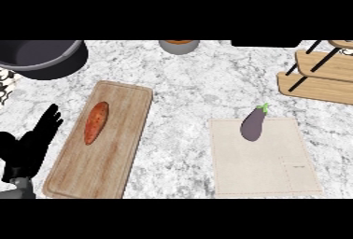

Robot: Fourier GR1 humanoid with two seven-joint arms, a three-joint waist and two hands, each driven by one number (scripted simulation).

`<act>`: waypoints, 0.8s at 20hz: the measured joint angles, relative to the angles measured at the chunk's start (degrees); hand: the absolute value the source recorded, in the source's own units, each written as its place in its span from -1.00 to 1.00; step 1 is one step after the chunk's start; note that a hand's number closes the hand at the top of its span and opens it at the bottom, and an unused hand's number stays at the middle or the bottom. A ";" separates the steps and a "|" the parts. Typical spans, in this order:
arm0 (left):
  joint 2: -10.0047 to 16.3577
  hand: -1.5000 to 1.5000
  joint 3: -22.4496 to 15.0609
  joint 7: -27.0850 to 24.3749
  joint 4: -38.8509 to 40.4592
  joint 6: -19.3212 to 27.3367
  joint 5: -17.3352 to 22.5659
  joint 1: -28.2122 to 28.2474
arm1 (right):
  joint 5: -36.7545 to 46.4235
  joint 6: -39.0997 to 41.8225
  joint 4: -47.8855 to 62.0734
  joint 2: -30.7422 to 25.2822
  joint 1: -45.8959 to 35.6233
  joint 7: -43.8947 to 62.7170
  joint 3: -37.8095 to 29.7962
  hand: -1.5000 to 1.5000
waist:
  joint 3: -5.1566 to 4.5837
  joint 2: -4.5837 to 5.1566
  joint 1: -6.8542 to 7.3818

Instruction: Pick the squash from the placemat and place it in the tiered shelf

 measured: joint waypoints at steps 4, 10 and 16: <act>0.00 0.00 0.12 1.20 -1.31 0.19 0.11 0.14 | -3.47 4.59 2.80 -1.59 -1.67 1.38 -3.40 -1.00 | 0.02 -0.09 -0.11; -0.46 0.00 0.22 0.67 -1.00 0.51 -0.24 0.20 | -8.94 11.18 5.87 -7.15 -3.86 3.43 -9.06 -1.00 | 0.05 -0.05 -0.32; -0.25 0.00 0.61 1.32 -1.99 0.20 0.10 0.85 | -13.20 17.60 8.34 -15.96 -1.64 3.02 -13.87 -1.00 | 0.09 -0.07 -0.72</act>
